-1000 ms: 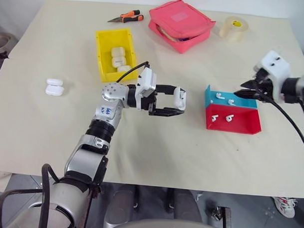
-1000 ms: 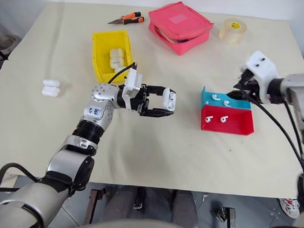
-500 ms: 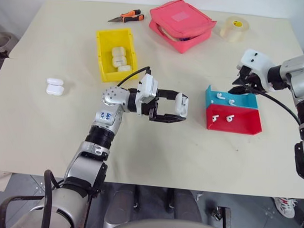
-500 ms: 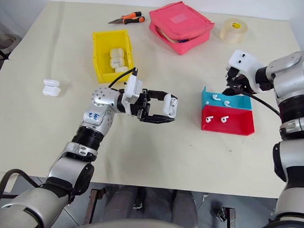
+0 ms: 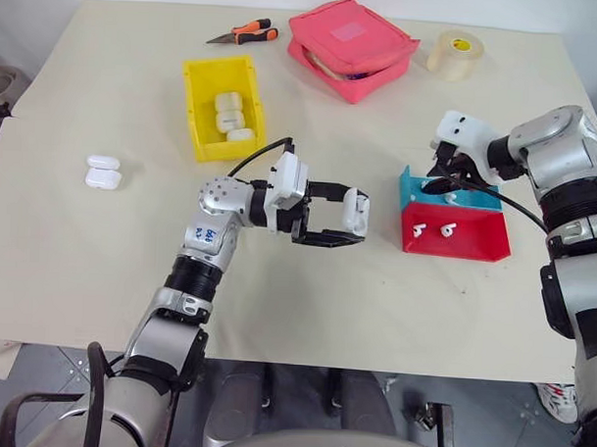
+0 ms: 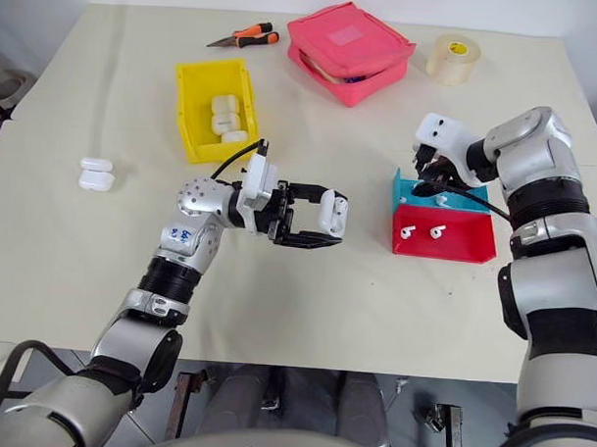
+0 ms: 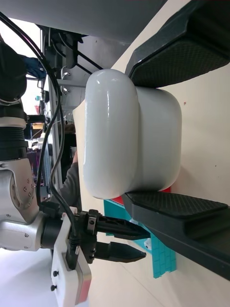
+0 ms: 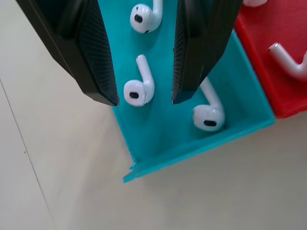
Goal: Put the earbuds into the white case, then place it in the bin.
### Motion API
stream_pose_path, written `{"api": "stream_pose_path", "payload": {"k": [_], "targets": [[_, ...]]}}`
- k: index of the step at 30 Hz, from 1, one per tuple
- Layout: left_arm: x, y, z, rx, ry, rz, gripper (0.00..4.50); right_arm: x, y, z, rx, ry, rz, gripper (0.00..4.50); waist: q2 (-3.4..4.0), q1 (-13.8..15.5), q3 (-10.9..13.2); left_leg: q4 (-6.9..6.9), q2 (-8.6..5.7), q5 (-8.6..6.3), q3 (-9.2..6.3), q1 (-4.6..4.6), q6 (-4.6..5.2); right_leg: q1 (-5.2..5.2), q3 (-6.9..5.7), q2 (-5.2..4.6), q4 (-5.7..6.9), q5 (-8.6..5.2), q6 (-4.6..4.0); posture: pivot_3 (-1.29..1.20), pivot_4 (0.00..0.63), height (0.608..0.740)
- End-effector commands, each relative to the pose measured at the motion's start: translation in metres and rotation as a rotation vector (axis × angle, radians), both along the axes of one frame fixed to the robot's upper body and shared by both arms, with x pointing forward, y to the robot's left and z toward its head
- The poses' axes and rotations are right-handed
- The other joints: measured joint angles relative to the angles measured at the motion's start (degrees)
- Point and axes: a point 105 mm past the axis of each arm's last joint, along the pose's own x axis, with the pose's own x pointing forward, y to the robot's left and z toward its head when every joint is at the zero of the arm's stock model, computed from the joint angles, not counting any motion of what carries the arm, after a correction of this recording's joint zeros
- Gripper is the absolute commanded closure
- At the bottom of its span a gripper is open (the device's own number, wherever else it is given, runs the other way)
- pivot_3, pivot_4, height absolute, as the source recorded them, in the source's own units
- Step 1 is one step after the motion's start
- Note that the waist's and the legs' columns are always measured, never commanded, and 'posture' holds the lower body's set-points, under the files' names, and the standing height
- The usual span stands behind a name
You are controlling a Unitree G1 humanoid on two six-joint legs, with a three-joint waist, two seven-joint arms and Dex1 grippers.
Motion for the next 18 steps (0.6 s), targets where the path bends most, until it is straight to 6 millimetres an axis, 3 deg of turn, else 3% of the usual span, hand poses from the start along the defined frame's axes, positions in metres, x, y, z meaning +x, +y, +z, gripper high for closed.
{"api": "stream_pose_path", "payload": {"k": [1,18], "targets": [[-0.0057,-0.0025,0.0102,-0.030,-0.032,-0.021,1.69,0.0054,-0.0026,0.0128,-0.002,-0.055,-0.011,2.68,0.00,-0.01,0.00,0.00,0.00,0.00,-0.02,0.00,0.00,0.00,0.00,0.00,0.00,0.00,0.00,0.00,0.150,0.740],[-0.0076,0.0011,0.0101,-0.035,-0.026,0.004,1.69,0.0079,-0.0021,0.0099,-0.018,-0.050,-0.010,2.68,0.01,-0.12,0.00,-0.01,0.01,0.00,-0.02,0.02,0.00,0.00,0.02,0.01,0.00,0.00,0.00,0.00,0.150,0.740]]}}
